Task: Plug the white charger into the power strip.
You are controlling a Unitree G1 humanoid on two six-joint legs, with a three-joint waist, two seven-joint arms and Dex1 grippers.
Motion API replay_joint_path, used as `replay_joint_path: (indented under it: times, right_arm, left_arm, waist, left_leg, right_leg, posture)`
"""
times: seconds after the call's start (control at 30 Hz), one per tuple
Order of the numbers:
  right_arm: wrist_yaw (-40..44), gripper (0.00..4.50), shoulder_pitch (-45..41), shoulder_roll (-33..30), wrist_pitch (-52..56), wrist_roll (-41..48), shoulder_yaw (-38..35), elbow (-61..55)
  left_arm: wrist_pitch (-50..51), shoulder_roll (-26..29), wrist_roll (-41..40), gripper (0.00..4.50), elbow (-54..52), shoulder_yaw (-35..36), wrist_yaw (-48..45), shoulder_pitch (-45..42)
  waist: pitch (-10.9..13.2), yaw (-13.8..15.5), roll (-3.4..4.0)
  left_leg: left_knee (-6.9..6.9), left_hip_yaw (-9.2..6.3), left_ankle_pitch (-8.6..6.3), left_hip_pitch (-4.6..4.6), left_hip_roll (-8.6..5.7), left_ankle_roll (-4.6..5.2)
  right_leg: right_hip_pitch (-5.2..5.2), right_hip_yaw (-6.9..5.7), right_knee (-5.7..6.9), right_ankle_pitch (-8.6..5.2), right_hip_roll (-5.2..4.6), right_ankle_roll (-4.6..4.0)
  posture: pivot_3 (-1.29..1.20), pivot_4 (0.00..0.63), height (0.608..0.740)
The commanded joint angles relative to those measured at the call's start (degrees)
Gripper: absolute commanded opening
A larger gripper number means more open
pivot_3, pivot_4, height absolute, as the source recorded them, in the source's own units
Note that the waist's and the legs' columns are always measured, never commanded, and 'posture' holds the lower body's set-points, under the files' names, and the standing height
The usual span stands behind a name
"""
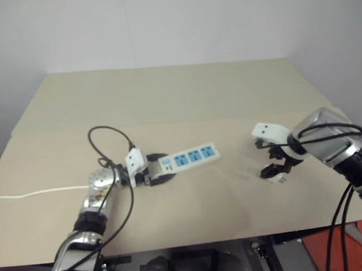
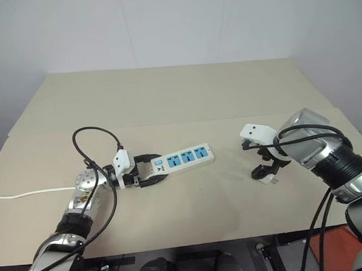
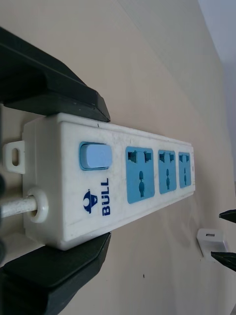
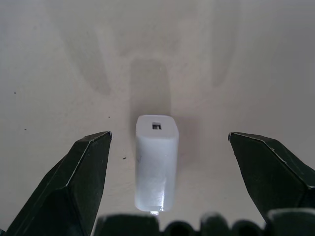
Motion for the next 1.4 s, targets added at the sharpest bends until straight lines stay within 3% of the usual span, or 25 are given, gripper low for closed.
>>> replay_joint_path:
  times: [0.03, 0.13, 0.33, 0.37, 0.57, 0.77, 0.87, 0.97, 1.23, 1.4]
  right_arm:
    - [1.0, 4.11, -0.4, 0.0, -0.1, -1.2, -0.8, 0.4]
    - [0.6, 3.31, 0.1, 0.7, 0.1, -1.4, -1.3, 1.1]
    - [1.0, 1.22, 0.8, 1.2, 0.0, -1.4, -1.3, 1.5]
    - [1.0, 1.08, 0.9, 1.1, 0.0, -1.5, -1.3, 1.2]
    - [0.5, 1.08, 1.6, -0.7, -1.1, -0.7, -4.7, -2.9]
    - [-0.4, 1.08, 5.8, -2.5, -7.5, 7.1, -22.1, -13.2]
    - [-4.3, 1.08, 13.8, 5.5, -23.0, 15.3, -40.5, -15.8]
    - [-4.7, 1.08, 18.3, 13.7, -29.0, 23.1, -48.4, -18.1]
    - [-9.0, 1.08, 24.9, 34.9, -36.6, 32.5, -46.9, -16.8]
    - [-5.8, 1.08, 27.2, 40.4, -44.9, 30.0, -42.3, -10.9]
  left_arm:
    - [-0.2, 1.3, 1.1, 3.24, 1.0, -1.2, -1.5, 0.7]
    - [0.0, 1.5, 0.9, 3.24, 0.5, -1.2, -1.5, 0.8]
    - [0.4, 1.5, 0.7, 3.24, -0.1, -1.5, -1.5, 0.7]
    - [0.4, 1.6, 0.7, 3.24, -0.2, -1.5, -1.5, 0.8]
    - [2.4, 3.0, -0.6, 3.24, -2.4, -1.7, -4.4, 1.5]
    - [5.4, 5.3, -2.2, 3.24, -7.1, -2.2, -7.0, 2.9]
    - [6.4, 6.3, -2.6, 3.24, -9.2, -2.2, -7.5, 3.5]
    - [7.0, 6.7, -2.8, 3.24, -10.5, -2.3, -7.7, 4.0]
    - [10.7, 6.8, -4.6, 3.24, -15.8, -2.8, -7.8, 6.2]
    - [12.5, 7.5, -6.1, 3.24, -19.5, -2.5, -8.3, 8.2]
  waist:
    - [0.0, -0.3, 0.00]
    - [0.0, -0.6, 0.00]
    - [0.0, -0.8, 0.01]
    - [0.0, -0.8, 0.01]
    - [0.0, -0.9, 0.01]
    - [0.0, -0.9, 0.02]
    - [-0.1, -0.8, -0.09]
    - [0.0, -0.7, -0.09]
    - [0.0, -0.9, -0.05]
    - [0.0, -0.8, -0.02]
  left_leg:
    - [0.00, 0.00, 0.01, 0.01, 0.00, -0.01]
    - [0.00, 0.00, 0.02, 0.02, 0.01, -0.04]
    - [0.00, -0.01, 0.05, 0.03, 0.02, -0.08]
    - [0.00, -0.01, 0.05, 0.04, 0.02, -0.08]
    - [0.00, -0.01, 0.05, 0.03, 0.02, -0.08]
    - [-0.09, 0.00, 0.05, 0.00, 0.03, -0.09]
    - [-0.13, -0.03, 0.07, 0.08, 0.06, -0.12]
    - [-0.12, -0.04, 0.10, 0.16, 0.03, -0.18]
    - [-0.18, -0.05, 0.16, 0.37, 0.04, -0.25]
    - [-0.24, -0.03, 0.17, 0.35, -0.04, -0.25]
  right_leg:
    - [0.00, 0.00, 0.00, 0.00, 0.00, 0.00]
    - [0.00, 0.00, 0.00, 0.00, 0.01, 0.00]
    - [0.00, 0.00, 0.01, 0.00, 0.01, -0.01]
    - [0.00, 0.00, 0.01, 0.00, 0.01, -0.01]
    - [0.00, 0.00, 0.02, 0.00, 0.01, -0.01]
    - [-0.05, 0.00, 0.02, 0.00, 0.03, 0.00]
    - [0.11, -0.09, -0.03, 0.00, 0.09, 0.00]
    - [0.23, -0.10, -0.01, 0.00, 0.11, 0.00]
    - [0.38, -0.07, 0.04, 0.02, 0.19, -0.04]
    - [0.36, -0.07, 0.01, 0.00, 0.20, -0.04]
  posture:
    - [0.00, 0.150, 0.740]
    - [0.00, 0.150, 0.740]
    - [0.00, 0.150, 0.740]
    - [0.00, 0.150, 0.740]
    - [0.00, 0.150, 0.740]
    - [0.00, 0.150, 0.740]
    - [0.00, 0.150, 0.740]
    - [0.00, 0.150, 0.740]
    - [0.00, 0.150, 0.740]
    - [0.00, 0.150, 0.740]
